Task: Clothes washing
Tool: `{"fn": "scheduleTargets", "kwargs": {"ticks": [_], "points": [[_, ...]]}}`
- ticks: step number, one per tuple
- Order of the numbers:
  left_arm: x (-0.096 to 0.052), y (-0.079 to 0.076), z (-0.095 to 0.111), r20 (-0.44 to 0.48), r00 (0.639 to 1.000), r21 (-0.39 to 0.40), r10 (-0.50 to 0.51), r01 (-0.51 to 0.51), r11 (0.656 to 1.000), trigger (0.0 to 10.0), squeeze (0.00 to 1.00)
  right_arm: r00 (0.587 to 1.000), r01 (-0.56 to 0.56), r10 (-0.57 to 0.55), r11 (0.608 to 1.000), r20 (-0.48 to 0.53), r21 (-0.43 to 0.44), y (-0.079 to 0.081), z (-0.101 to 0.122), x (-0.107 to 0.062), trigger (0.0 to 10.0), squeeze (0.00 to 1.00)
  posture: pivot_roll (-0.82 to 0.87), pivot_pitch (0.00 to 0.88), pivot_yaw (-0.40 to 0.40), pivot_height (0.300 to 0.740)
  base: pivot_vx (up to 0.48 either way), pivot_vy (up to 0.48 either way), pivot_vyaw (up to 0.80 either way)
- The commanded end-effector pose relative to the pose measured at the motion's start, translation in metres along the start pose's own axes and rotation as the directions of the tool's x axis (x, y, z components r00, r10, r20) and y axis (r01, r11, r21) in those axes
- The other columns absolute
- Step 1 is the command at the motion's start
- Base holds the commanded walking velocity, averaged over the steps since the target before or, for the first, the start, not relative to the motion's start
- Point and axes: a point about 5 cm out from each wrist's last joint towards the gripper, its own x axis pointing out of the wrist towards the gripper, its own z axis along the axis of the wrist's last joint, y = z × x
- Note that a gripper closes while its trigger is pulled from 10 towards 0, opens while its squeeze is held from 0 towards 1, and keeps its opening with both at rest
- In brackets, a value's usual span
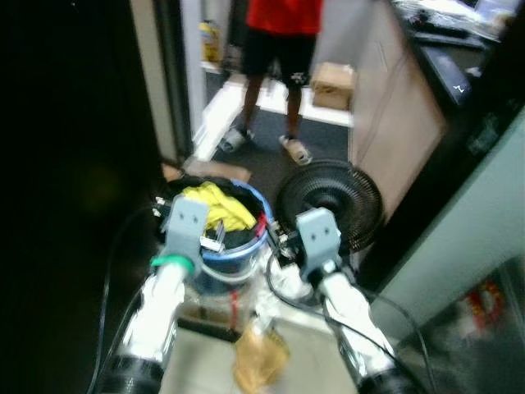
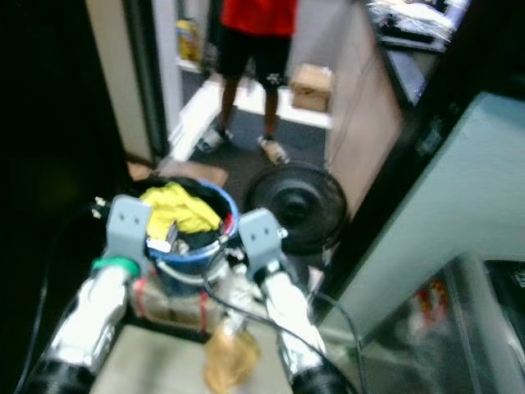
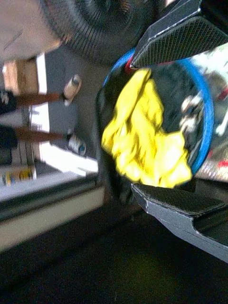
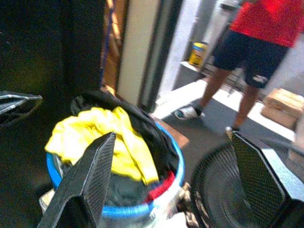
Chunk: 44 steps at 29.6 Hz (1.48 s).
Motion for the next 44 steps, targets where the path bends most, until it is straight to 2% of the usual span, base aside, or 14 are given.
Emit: {"fn": "scheduleTargets", "kwargs": {"ticks": [1,25,44], "points": [[-0.0023,0.004,-0.0057,-0.018,1.0,0.01,0.01,-0.01,1.0,10.0,0.0,1.0,-0.008,0.008,1.0,-0.006,0.008,0.0047,-0.0009,-0.0002,10.0,0.0,0.11,0.0,-0.024,0.74,0.469,0.0,0.0],[-0.0032,0.0027,-0.0097,-0.038,0.999,0.013,0.012,-0.011,1.0,10.0,0.0,1.0,-0.007,0.007,1.0,-0.01,0.006,0.0047,-0.0028,-0.002,10.0,0.0,0.1,0.0,-0.02,0.74,0.449,0.0,0.0],[-0.0044,0.0,-0.0111,-0.037,0.999,0.021,-0.011,0.012,1.0,10.0,0.0,1.0,-0.009,0.009,1.0,-0.004,0.007,0.0065,-0.0024,-0.0033,10.0,0.0,0.1,0.0,-0.011,0.74,0.0,0.0,0.0]]}}
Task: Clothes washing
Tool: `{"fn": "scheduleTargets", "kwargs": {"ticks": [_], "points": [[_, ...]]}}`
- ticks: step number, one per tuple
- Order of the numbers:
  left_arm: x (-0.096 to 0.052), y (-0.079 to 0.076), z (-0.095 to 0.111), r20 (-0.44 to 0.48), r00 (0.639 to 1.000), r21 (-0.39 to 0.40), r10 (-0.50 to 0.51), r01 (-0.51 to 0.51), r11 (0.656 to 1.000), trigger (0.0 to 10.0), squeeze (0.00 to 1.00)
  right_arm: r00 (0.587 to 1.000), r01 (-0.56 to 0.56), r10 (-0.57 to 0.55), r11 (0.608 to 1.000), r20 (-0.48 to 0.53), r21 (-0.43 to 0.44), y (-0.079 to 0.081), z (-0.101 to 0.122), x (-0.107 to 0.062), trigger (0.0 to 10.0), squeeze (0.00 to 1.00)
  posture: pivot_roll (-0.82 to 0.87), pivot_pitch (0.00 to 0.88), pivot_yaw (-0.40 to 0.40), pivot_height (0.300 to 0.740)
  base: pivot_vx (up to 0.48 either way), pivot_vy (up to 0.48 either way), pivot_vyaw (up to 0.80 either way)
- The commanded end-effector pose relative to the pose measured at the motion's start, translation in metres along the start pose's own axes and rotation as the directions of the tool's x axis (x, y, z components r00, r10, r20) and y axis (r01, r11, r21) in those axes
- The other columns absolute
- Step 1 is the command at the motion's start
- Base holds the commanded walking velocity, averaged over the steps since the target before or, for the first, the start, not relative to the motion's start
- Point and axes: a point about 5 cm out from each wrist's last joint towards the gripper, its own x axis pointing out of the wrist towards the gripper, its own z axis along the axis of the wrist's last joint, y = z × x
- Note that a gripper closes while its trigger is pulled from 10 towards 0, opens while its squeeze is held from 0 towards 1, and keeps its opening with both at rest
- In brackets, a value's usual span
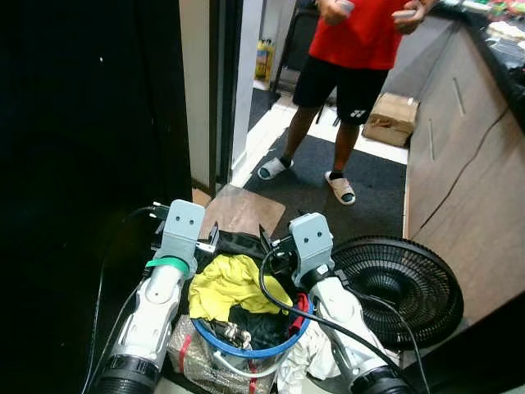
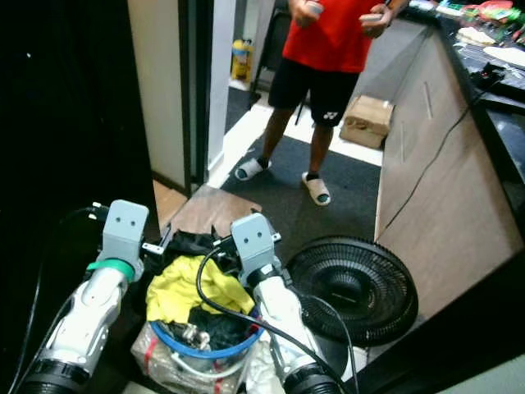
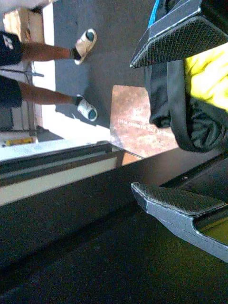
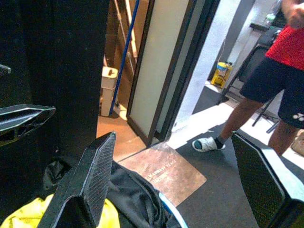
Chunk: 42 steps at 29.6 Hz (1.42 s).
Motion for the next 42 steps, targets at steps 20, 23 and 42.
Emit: {"fn": "scheduleTargets", "kwargs": {"ticks": [20,23,42], "points": [[-0.0021,-0.0061,-0.0063,-0.021,0.999,-0.001,-0.028,0.028,1.0,10.0,0.0,1.0,0.004,-0.004,1.0,-0.006,0.002,-0.0016,-0.0031,-0.0034,10.0,0.0,0.1,0.0,-0.01,0.74,0.0,0.0,0.0],[-0.002,-0.0062,-0.0065,-0.022,0.999,-0.001,-0.028,0.028,1.0,10.0,0.0,1.0,0.003,-0.003,1.0,-0.007,0.001,-0.0015,-0.0033,-0.0034,10.0,0.0,0.1,0.0,-0.01,0.74,0.0,0.0,0.0],[-0.0021,-0.0068,-0.0079,-0.029,0.999,-0.004,-0.031,0.031,1.0,10.0,0.0,1.0,0.005,-0.005,1.0,-0.011,0.003,-0.0014,-0.0046,-0.0041,10.0,0.0,0.1,0.0,-0.009,0.74,0.0,0.0,0.0]]}}
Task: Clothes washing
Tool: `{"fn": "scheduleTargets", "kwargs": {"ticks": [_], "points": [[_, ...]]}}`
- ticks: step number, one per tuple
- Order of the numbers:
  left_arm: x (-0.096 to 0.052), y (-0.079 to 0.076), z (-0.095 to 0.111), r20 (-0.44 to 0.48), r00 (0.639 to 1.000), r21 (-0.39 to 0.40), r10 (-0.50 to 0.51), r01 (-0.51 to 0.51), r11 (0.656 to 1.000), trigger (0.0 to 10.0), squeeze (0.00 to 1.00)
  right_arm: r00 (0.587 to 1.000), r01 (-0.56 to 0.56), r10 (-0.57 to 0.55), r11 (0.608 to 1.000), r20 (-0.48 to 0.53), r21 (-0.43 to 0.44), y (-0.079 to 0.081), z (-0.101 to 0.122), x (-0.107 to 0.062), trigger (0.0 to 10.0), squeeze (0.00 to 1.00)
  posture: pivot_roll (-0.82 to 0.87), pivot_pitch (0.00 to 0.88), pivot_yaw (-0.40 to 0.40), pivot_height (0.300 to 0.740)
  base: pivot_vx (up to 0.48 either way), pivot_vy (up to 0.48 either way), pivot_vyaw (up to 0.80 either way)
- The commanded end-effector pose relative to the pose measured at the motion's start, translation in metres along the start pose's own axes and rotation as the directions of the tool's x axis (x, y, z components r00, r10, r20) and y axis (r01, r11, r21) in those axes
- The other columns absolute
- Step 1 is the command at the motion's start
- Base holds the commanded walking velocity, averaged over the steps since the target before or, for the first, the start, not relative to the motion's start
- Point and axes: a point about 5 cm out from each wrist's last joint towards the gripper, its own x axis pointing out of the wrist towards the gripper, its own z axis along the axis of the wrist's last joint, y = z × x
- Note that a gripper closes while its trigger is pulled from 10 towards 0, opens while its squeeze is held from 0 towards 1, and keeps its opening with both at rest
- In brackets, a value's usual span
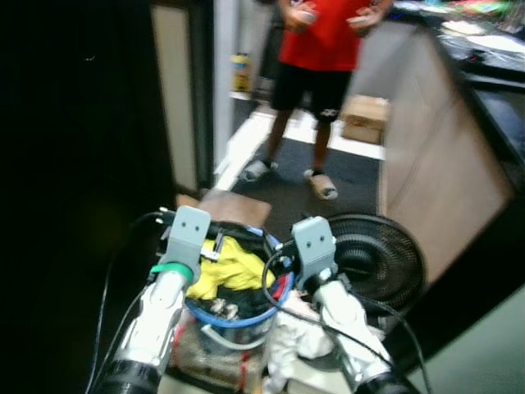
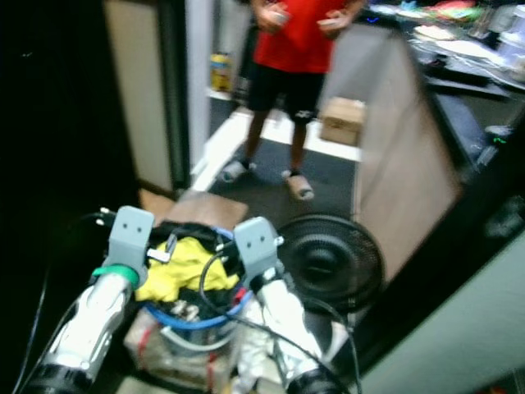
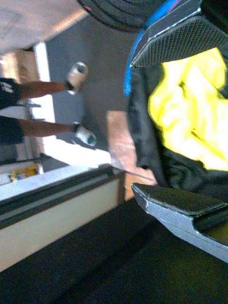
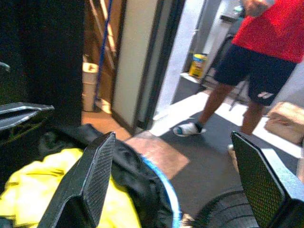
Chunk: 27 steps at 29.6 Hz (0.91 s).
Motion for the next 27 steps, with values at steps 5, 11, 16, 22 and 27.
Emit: {"fn": "scheduleTargets", "kwargs": {"ticks": [5,11,16,22,27], "points": [[-0.002,-0.003,-0.004,-0.02,1.0,-0.011,-0.01,0.009,1.0,10.0,0.0,1.0,0.005,-0.005,1.0,-0.01,0.003,-0.002,-0.003,-0.002,10.0,0.0,0.1,0.0,-0.009,0.74,0.0,0.0,0.0],[-0.002,-0.003,-0.005,-0.022,1.0,-0.013,-0.01,0.01,1.0,10.0,0.0,1.0,0.003,-0.003,1.0,-0.011,0.003,-0.001,-0.003,-0.002,10.0,0.0,0.1,0.0,-0.009,0.74,0.0,0.0,0.0],[-0.003,-0.006,-0.008,-0.03,0.999,-0.013,-0.021,0.02,1.0,10.0,0.0,1.0,-0.004,0.004,1.0,-0.017,0.006,0.002,-0.005,-0.004,10.0,0.0,0.1,0.0,-0.007,0.74,0.0,0.0,0.0],[-0.01,-0.018,-0.025,-0.086,0.994,-0.007,-0.064,0.064,0.998,10.0,0.0,0.991,0.002,0.005,0.999,-0.135,0.048,0.007,-0.032,-0.017,10.0,0.0,0.1,0.0,-0.011,0.74,0.0,0.0,0.0],[-0.022,-0.033,-0.058,-0.192,0.976,-0.02,-0.107,0.105,0.994,10.0,0.0,0.953,0.021,-0.018,1.0,-0.303,0.007,0.007,-0.069,-0.039,10.0,0.0,0.1,0.0,-0.013,0.74,0.0,0.0,0.0]]}}
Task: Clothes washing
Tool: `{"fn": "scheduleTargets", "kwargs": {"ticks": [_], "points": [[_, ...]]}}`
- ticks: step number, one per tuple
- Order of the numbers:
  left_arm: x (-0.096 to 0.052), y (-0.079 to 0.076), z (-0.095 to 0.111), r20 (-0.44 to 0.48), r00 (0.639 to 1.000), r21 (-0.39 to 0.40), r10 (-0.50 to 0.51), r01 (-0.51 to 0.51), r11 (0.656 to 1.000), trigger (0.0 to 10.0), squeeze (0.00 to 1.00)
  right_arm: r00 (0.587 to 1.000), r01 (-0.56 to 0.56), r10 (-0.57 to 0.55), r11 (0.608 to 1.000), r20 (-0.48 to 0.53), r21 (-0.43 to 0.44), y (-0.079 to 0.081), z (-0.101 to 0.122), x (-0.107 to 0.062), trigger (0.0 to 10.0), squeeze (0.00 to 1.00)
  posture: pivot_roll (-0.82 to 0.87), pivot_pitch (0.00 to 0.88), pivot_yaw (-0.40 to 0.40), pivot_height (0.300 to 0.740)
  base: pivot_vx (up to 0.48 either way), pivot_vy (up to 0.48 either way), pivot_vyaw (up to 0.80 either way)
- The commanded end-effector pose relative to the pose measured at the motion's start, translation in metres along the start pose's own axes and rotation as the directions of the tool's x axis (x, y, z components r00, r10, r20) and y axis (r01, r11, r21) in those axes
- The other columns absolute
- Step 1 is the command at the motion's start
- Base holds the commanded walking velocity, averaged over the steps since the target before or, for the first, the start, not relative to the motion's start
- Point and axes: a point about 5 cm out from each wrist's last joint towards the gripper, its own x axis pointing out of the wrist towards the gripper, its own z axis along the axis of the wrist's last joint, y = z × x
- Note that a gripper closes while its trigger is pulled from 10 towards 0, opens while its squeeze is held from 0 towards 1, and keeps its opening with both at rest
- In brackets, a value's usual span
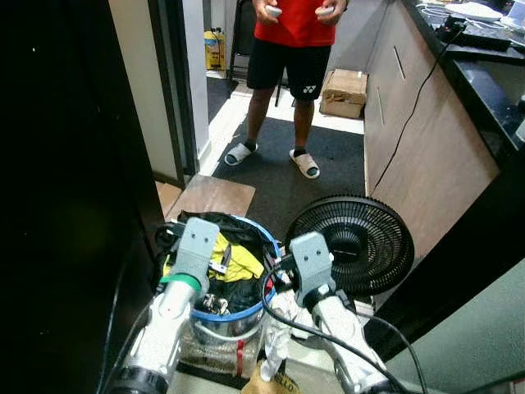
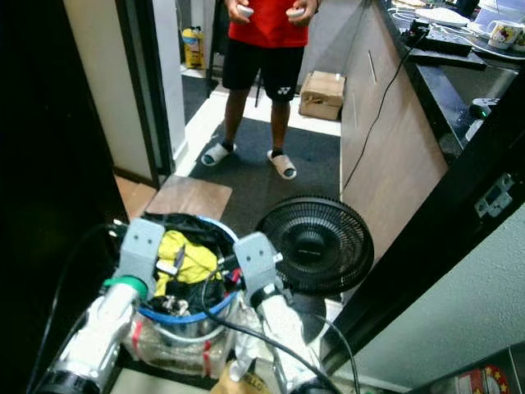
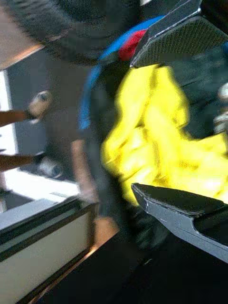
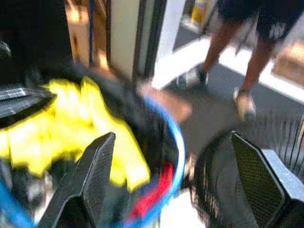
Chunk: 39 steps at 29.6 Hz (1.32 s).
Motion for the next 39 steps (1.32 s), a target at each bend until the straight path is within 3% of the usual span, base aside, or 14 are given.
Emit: {"fn": "scheduleTargets", "kwargs": {"ticks": [1,5,8,11,16,17,21,26,28,29,32,34,36,39], "points": [[-0.007,-0.009,-0.023,-0.066,0.997,0.012,-0.032,0.033,0.999,10.0,0.0,0.997,0.025,-0.026,1.0,-0.067,-0.014,-0.002,-0.017,-0.008,10.0,0.0,0.11,0.0,-0.015,0.74,0.0,0.0,0.0],[-0.014,-0.02,-0.041,-0.115,0.991,0.018,-0.074,0.076,0.997,10.0,0.0,0.995,0.048,-0.049,0.999,-0.086,-0.019,-0.005,-0.022,-0.011,10.0,0.0,0.11,0.002,-0.018,0.74,0.0,0.0,0.0],[-0.015,-0.026,-0.043,-0.123,0.988,0.02,-0.097,0.101,0.995,10.0,0.0,0.994,0.06,-0.062,0.998,-0.088,-0.017,-0.008,-0.022,-0.01,10.0,0.0,0.1,0.002,-0.012,0.74,0.0,0.0,0.0],[-0.019,-0.04,-0.046,-0.124,0.978,0.114,-0.167,0.182,0.977,10.0,0.0,0.986,0.105,-0.11,0.993,-0.125,-0.047,-0.025,-0.031,-0.015,10.0,0.0,0.08,0.0,0.012,0.74,0.0,0.0,0.0],[-0.023,-0.038,-0.053,-0.149,0.971,0.101,-0.186,0.203,0.974,10.0,0.0,0.977,0.129,-0.135,0.991,-0.167,-0.042,-0.032,-0.042,-0.022,10.0,0.0,0.07,0.0,0.024,0.74,0.0,0.0,0.0],[-0.028,-0.027,-0.067,-0.209,0.963,-0.066,-0.168,0.157,0.985,10.0,0.0,0.959,0.163,-0.168,0.986,-0.227,-0.041,-0.035,-0.06,-0.038,10.0,0.0,0.04,0.0,0.043,0.74,0.0,0.0,0.0],[-0.026,-0.015,-0.071,-0.224,0.971,-0.099,-0.085,0.064,0.993,10.0,0.0,0.948,0.173,-0.176,0.984,-0.264,-0.036,-0.034,-0.071,-0.047,10.0,0.0,0.03,0.0,0.046,0.74,0.0,0.0,0.0],[-0.027,-0.01,-0.072,-0.21,0.976,-0.07,-0.057,0.044,0.997,10.0,0.0,0.931,0.194,-0.19,0.981,-0.311,-0.019,-0.035,-0.082,-0.058,10.0,0.0,0.03,0.0,0.049,0.74,0.0,0.0,0.0],[-0.027,-0.011,-0.075,-0.23,0.972,-0.071,-0.053,0.037,0.997,10.0,0.0,0.913,0.244,-0.219,0.969,-0.346,0.031,-0.038,-0.089,-0.065,10.0,0.0,0.02,0.0,0.049,0.74,0.0,0.0,0.0],[-0.025,-0.009,-0.077,-0.248,0.967,-0.126,-0.061,0.03,0.992,10.0,0.0,0.891,0.291,-0.244,0.954,-0.382,0.069,-0.042,-0.095,-0.07,10.0,0.0,0.02,0.0,0.046,0.74,0.0,0.0,0.0],[-0.025,-0.007,-0.078,-0.258,0.964,-0.168,-0.07,0.026,0.985,10.0,0.0,0.876,0.322,-0.259,0.942,-0.407,0.093,-0.045,-0.099,-0.073,10.0,0.0,0.02,0.0,0.046,0.74,0.0,0.0,0.0],[-0.026,-0.003,-0.085,-0.275,0.956,-0.137,-0.101,0.065,0.988,10.0,0.0,0.824,0.405,-0.313,0.909,-0.473,0.103,-0.058,-0.109,-0.082,10.0,0.0,0.01,0.0,0.042,0.74,0.0,0.0,0.0],[-0.032,0.003,-0.095,-0.299,0.946,-0.057,-0.123,0.111,0.992,10.0,0.0,0.767,0.456,-0.347,0.887,-0.539,0.078,-0.069,-0.12,-0.092,10.0,0.0,0.0,0.0,0.04,0.74,0.0,0.0,0.0],[-0.035,0.005,-0.1,-0.32,0.937,-0.037,-0.137,0.132,0.991,10.0,0.0,0.749,0.461,-0.346,0.885,-0.565,0.069,-0.071,-0.124,-0.097,10.0,0.0,-0.01,0.0,0.04,0.74,0.0,0.0,0.0]]}}
